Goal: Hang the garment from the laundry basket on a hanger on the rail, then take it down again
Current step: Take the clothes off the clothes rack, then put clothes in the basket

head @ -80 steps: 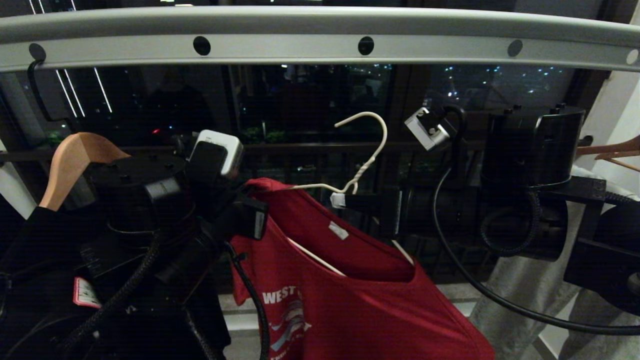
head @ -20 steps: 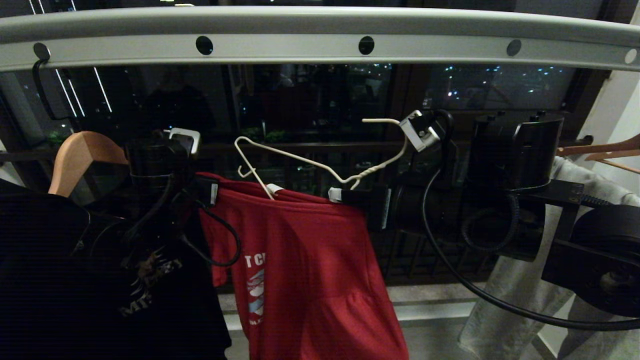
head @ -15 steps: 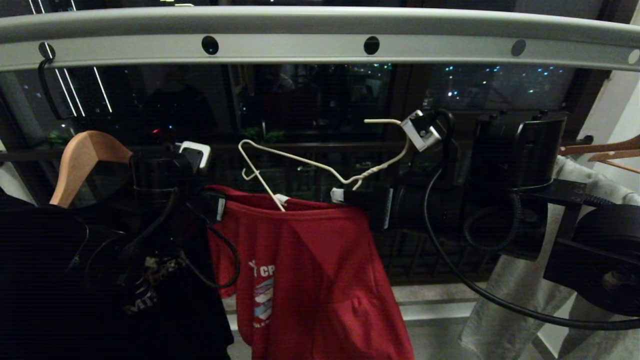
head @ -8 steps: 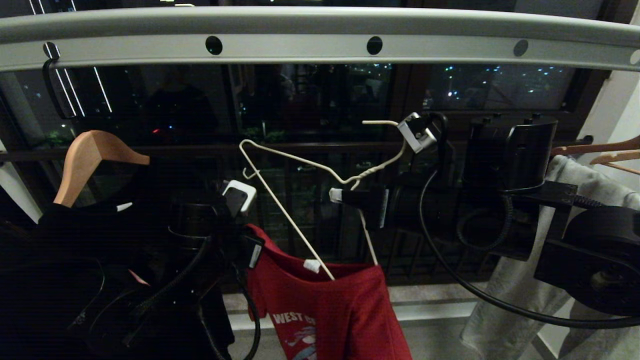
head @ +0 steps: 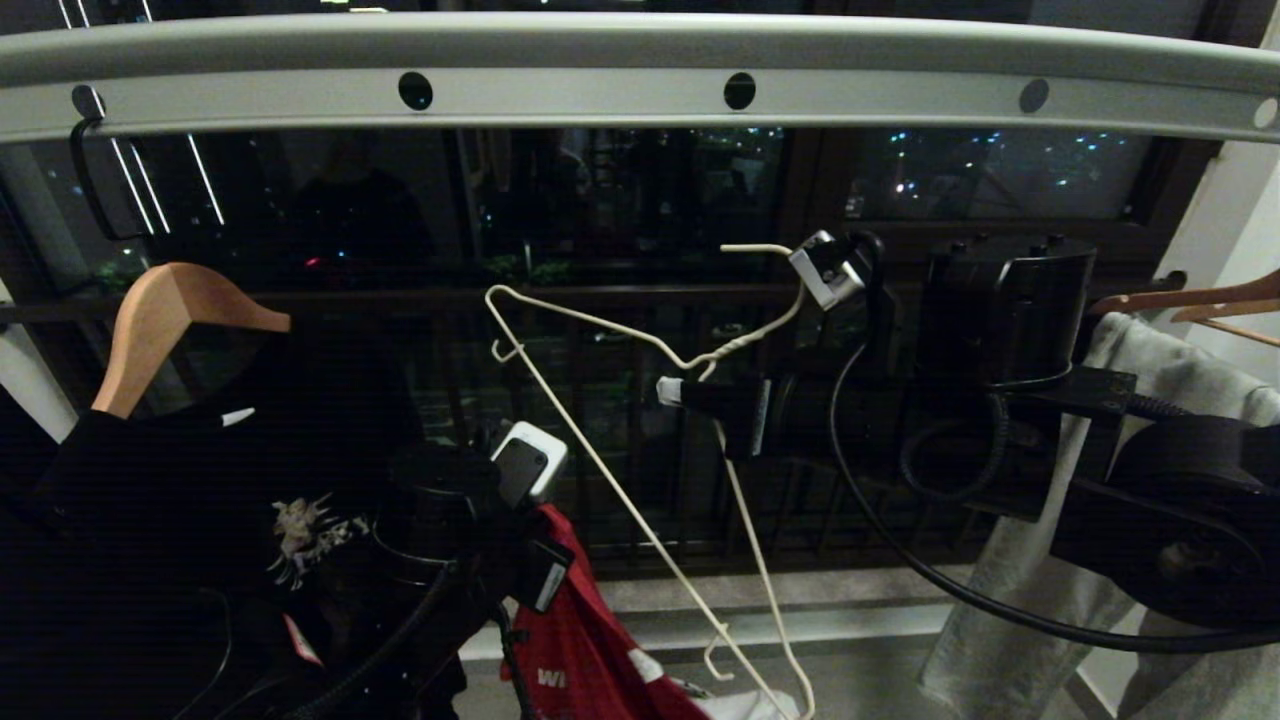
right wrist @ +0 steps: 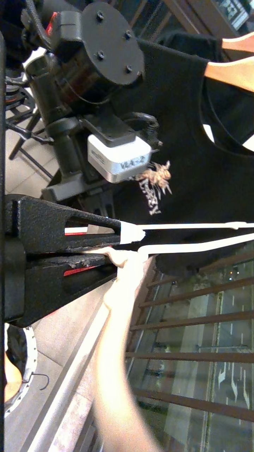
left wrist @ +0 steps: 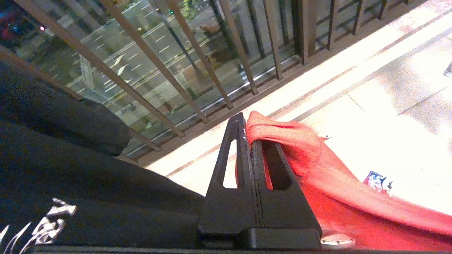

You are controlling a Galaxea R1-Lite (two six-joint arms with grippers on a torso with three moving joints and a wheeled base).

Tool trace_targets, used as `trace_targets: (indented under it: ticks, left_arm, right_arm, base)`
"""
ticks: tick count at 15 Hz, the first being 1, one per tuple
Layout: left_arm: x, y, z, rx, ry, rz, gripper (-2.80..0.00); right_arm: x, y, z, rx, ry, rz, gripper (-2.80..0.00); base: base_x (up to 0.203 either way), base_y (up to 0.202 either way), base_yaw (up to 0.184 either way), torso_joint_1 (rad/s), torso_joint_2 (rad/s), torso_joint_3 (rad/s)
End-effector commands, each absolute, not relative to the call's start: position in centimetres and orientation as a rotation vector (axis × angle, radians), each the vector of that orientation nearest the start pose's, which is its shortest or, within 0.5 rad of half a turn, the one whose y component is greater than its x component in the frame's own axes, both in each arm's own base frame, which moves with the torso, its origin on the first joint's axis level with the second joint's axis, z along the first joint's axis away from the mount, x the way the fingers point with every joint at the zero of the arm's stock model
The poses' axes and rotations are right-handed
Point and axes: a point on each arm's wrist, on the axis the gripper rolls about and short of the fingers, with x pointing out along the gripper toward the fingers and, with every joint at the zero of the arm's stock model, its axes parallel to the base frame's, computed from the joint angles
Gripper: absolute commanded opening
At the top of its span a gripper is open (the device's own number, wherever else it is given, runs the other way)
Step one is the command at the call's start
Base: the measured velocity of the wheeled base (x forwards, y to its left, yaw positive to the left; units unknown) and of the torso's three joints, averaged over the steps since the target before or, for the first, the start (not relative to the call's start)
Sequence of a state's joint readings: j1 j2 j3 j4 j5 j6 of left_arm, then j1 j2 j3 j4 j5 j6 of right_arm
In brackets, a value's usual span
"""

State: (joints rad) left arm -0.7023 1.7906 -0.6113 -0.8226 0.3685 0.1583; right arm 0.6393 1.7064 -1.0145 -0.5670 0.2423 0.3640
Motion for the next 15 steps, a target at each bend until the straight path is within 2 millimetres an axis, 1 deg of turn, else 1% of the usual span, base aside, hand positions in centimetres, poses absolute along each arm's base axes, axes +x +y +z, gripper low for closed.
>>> trace_targets:
  ticks: [1,3,6,8,11,13,15]
  left_arm:
    - [23.1,-18.6,12.5,0.340,0.278,-0.354,-2.80]
    - [23.4,-18.7,12.0,0.343,0.291,-0.351,-2.80]
    - [23.5,-18.8,12.6,0.323,0.272,-0.345,-2.80]
    - [23.6,-18.9,12.4,0.325,0.276,-0.347,-2.80]
    - [23.9,-19.1,12.4,0.300,0.275,-0.346,-2.80]
    - [24.2,-19.4,12.5,0.256,0.233,-0.344,-2.80]
    - [24.7,-19.8,12.0,0.241,0.209,-0.341,-2.80]
  right_arm:
    - [25.9,19.4,23.3,0.319,0.275,0.836,-2.80]
    - [25.8,18.8,24.1,0.325,0.249,0.828,-2.80]
    - [26.5,17.8,24.6,0.330,0.223,0.798,-2.80]
    - [26.8,17.4,24.7,0.330,0.218,0.782,-2.80]
    - [27.0,17.4,24.5,0.329,0.222,0.775,-2.80]
    - [27.3,17.0,24.5,0.330,0.218,0.762,-2.80]
    - [27.6,16.9,24.2,0.317,0.222,0.755,-2.80]
  base:
    - [0.000,0.000,0.000,0.000,0.00,0.000]
    - [0.000,0.000,0.000,0.000,0.00,0.000]
    - [0.000,0.000,0.000,0.000,0.00,0.000]
    - [0.000,0.000,0.000,0.000,0.00,0.000]
    - [0.000,0.000,0.000,0.000,0.00,0.000]
    - [0.000,0.000,0.000,0.000,0.00,0.000]
    - [0.000,0.000,0.000,0.000,0.00,0.000]
